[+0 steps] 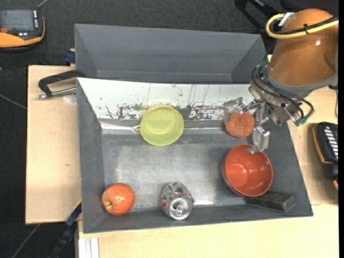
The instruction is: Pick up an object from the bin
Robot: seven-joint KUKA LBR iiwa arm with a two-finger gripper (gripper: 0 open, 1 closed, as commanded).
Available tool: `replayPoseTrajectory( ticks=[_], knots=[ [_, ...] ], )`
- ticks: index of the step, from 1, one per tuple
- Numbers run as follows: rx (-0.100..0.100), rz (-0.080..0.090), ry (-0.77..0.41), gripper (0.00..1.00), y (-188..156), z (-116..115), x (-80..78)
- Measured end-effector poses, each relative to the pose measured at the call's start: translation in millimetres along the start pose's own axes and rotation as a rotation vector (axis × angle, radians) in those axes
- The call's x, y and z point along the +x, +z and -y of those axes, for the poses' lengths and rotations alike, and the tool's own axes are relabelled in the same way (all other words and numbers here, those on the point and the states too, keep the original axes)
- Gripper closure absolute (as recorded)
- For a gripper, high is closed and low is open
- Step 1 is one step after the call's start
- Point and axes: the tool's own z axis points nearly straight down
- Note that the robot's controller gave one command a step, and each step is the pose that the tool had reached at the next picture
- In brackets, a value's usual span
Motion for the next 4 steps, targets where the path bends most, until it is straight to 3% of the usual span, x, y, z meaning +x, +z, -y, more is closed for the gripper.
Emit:
replayPoseTrajectory(
  ticks=[1, 2, 3, 4],
  knots=[
    [-0.004, -0.003, -0.232, 0.0, 145, -4, -23.6],
    [-0.003, -0.003, -0.243, 0.0, 156, 32, 16.0],
    [-0.003, 0.002, -0.247, 1.0, 154, 30, 12.6],
    [0.005, 0.014, -0.236, 1.0, 78, 22, 3.6]
  ],
)
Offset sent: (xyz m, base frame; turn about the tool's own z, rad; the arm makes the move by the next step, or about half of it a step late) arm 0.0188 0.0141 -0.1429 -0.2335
